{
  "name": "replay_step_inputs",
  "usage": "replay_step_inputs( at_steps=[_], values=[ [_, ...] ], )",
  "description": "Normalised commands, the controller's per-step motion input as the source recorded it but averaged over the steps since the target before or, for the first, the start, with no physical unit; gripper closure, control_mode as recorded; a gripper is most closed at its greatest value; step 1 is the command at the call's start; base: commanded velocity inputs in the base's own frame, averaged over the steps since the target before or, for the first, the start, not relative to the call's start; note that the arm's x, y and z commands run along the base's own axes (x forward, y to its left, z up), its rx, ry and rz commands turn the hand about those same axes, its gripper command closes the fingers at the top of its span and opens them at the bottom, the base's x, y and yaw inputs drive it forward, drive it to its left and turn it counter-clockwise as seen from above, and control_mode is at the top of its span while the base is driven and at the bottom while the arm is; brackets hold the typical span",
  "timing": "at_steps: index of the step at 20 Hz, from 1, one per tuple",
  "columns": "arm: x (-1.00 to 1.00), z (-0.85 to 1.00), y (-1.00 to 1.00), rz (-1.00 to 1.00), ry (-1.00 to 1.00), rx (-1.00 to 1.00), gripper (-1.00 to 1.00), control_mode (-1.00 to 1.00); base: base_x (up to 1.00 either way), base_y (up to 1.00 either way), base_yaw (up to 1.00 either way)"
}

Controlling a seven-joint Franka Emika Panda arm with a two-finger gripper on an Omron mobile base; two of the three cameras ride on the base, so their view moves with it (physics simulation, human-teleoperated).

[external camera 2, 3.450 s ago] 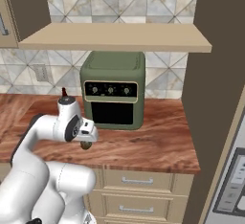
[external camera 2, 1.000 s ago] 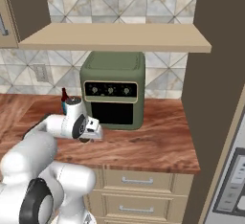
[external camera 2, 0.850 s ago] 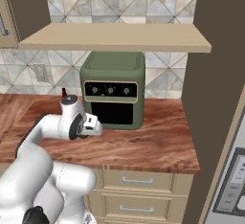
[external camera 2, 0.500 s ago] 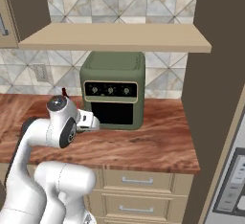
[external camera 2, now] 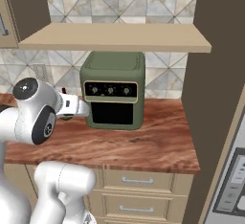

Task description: Place the beers on the top shelf of the fridge to keep them out of children's reach, and place the kiwi on lower shelves for easy access.

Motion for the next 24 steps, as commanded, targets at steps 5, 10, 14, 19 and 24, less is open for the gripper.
replay_step_inputs(
  at_steps=[5,10,14,19,24],
  values=[
    [-0.69,0.02,0.0,0.0,-0.07,-0.08,1.0,-1.0,0.0,0.0,0.0],
    [-0.56,-0.01,0.0,0.0,-0.01,-0.06,1.0,-1.0,0.0,0.0,0.0],
    [-0.56,0.0,0.0,0.02,0.0,-0.07,1.0,-1.0,0.0,0.0,0.0],
    [-0.12,0.0,0.0,0.0,0.0,-0.01,1.0,1.0,-0.49,0.0,0.0],
    [0.0,0.0,0.0,0.0,0.0,0.0,1.0,1.0,-0.54,-0.24,0.0]
  ],
)
